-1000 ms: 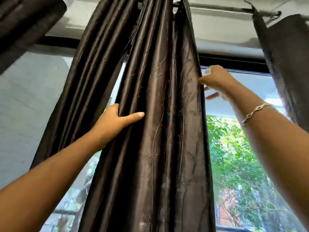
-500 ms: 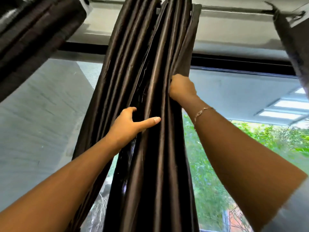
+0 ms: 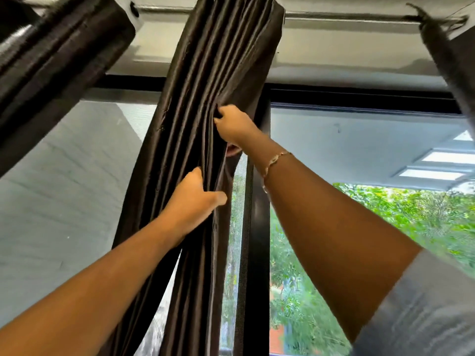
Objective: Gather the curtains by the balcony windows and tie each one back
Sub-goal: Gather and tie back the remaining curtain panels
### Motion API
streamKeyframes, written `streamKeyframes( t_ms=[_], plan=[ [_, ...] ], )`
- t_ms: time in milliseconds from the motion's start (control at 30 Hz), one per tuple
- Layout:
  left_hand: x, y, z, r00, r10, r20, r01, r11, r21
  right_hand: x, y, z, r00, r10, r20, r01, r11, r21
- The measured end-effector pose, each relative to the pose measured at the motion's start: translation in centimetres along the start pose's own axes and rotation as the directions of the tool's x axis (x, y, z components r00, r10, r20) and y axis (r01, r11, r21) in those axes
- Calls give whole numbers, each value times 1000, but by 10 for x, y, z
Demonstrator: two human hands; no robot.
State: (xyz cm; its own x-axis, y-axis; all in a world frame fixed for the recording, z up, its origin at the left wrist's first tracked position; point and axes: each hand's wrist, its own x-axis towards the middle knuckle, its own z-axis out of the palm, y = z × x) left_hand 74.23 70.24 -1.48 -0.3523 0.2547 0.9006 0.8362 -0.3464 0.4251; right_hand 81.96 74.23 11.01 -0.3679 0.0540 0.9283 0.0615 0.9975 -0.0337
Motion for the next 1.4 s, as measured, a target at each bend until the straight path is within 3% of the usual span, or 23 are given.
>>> streamKeyframes(
  t_ms=[200, 333, 467, 600, 800, 933, 1000, 1200, 1400],
  plan=[
    [-24, 0, 26, 1000, 11, 26, -11, 1000, 9, -38, 41, -7, 984, 161, -80, -146, 975, 166],
    [-57, 0, 42, 991, 61, 118, -45, 989, -138, -71, 70, -12, 979, 170, -113, -150, 975, 165],
    [-84, -8, 52, 999, -5, 35, 13, 977, -215, -106, 90, -9, 970, 195, -142, -185, 979, 81],
    [-115, -14, 55, 995, -85, -52, 76, 983, -169, -150, 96, 2, 969, 191, -160, -192, 981, 7],
    [-169, -31, 58, 986, -114, -121, 108, 993, -53, -241, 99, 30, 974, 214, -72, -197, 962, 189],
    [-217, -35, 70, 943, -87, -323, 109, 993, 50, -307, 101, 56, 965, 263, 14, -261, 945, 196],
    [-247, -38, 78, 921, -3, -390, 64, 987, 144, -339, 103, 67, 954, 294, 63, -300, 935, 190],
    [-331, -50, 115, 967, 94, -236, -9, 942, 336, -422, 116, 88, 891, 378, 252, -434, 871, 230],
    [-375, -57, 158, 967, -178, -183, 220, 944, 246, -460, 138, 89, 834, 446, 324, -539, 784, 309]
  ],
)
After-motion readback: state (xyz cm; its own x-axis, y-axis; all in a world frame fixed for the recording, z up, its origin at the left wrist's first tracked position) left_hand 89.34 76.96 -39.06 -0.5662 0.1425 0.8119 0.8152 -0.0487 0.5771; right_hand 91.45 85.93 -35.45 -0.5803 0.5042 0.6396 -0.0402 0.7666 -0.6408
